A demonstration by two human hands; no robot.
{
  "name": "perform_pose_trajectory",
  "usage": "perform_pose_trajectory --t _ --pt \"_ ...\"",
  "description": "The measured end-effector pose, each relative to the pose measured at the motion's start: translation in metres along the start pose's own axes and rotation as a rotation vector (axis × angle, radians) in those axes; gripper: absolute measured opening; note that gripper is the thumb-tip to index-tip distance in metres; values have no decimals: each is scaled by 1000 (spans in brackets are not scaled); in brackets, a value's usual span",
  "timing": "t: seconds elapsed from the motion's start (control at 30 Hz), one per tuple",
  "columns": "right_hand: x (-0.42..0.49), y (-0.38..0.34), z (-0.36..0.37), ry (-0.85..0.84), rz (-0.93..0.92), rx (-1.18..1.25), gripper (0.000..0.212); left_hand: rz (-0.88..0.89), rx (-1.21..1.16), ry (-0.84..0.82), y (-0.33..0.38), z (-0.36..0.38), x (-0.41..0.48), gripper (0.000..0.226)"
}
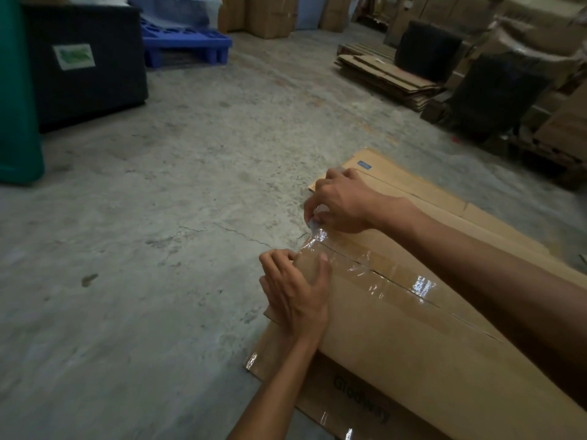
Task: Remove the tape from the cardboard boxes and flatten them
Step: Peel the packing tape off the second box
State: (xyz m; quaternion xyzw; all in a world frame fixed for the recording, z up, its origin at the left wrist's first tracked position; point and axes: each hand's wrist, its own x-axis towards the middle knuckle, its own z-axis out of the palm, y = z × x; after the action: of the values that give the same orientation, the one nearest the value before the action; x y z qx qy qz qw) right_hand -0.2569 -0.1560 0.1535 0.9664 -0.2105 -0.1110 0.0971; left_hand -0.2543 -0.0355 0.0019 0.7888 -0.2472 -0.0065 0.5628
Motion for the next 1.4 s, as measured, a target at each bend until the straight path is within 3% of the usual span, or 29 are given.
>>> perform_pose_trajectory --t 0.27,0.43,0.57,0.83,0.93,1.2,1.4 --pt "11 -3 -2 -85 8 13 16 85 23 -93 -11 3 12 17" --pt "20 -9 -5 -146 -15 108 15 91 -22 -101 -12 2 10 26" --pt "28 -21 3 -234 -60 -38 16 51 -68 -96 -16 2 11 33" --pt "39 -32 -4 -426 -49 -22 18 -2 -147 16 -10 -4 13 20" --pt "41 -40 -8 -527 -62 -10 21 -27 -127 18 -13 -4 11 24" --pt "50 -51 -12 -530 -130 -183 21 -146 -92 23 -19 -3 8 19" --pt "38 -46 -8 -359 -251 -305 23 -92 -7 -21 -17 -6 8 27"
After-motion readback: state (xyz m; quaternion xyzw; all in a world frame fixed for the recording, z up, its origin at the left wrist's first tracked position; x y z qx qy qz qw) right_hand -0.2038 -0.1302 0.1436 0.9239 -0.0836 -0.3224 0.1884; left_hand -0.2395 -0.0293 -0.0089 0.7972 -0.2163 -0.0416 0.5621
